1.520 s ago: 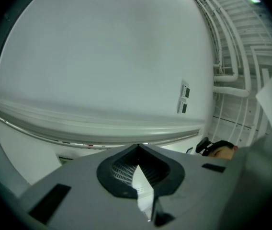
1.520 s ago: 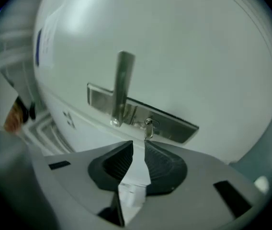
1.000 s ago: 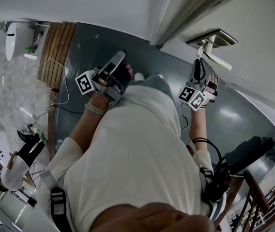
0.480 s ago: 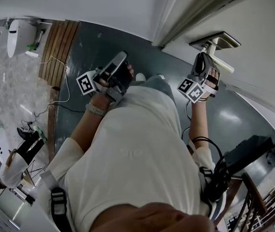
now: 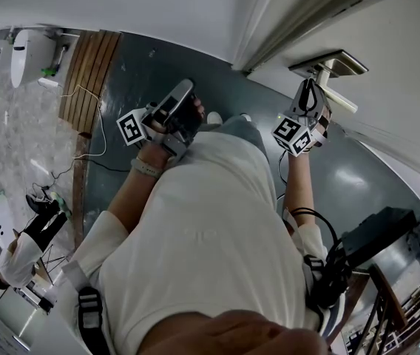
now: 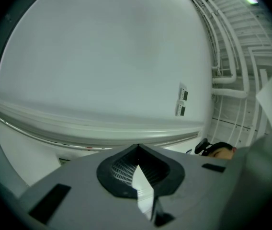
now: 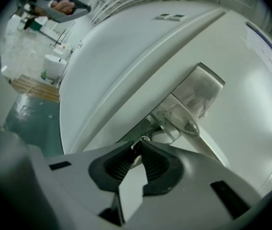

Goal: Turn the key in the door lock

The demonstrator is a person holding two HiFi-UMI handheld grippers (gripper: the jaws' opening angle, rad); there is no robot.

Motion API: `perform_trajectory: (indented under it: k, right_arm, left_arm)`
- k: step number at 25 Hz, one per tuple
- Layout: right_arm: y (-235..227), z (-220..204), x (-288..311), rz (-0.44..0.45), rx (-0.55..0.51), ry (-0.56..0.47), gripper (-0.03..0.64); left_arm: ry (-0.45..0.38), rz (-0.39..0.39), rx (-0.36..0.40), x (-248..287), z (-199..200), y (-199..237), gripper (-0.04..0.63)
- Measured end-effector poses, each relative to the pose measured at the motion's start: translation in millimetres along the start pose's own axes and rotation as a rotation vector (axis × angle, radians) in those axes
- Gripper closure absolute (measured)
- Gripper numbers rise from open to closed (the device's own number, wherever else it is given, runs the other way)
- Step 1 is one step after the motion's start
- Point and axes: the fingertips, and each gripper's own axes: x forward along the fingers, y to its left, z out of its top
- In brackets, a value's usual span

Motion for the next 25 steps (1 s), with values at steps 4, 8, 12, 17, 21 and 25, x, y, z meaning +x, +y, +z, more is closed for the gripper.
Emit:
perform_trajectory:
  k: [4, 8, 12, 17, 21, 25]
  right_arm:
    - [-3.2, -1.2, -1.2, 0.022, 0.245, -0.018, 0.558]
    - [-5.3, 1.0, -0.6, 0.055, 0.446, -0.045, 0.558]
    - [-8.0, -8.2, -1.1, 0.111, 0.794, -0.069, 0.560]
    - [-11.5, -11.9, -0.7, 0.195, 1.263, -0.121, 0.561]
    - [-11.8, -12.9, -0.4, 0.259, 1.547, -0.153, 0.561]
    - [-12.7, -14.5, -0.3, 0.300, 1.762, -0.182, 0.561]
  left_arm:
    - [0.001, 0.002, 0.000, 0.3, -0.2, -0.5, 0.586]
    - [0.000, 0.003, -0.002, 0.2, 1.1, -0.8, 0.586]
    - [0.001, 0.004, -0.002, 0.1, -1.0, 0.0, 0.586]
    - [0.001, 0.003, -0.001, -0.5, -2.1, -0.2, 0.586]
    - [-0.002, 0.003, -0.003, -1.4, -2.3, 0.0, 0.586]
    - [-0.005, 0.003, -0.005, -1.8, -3.0, 0.5, 0.586]
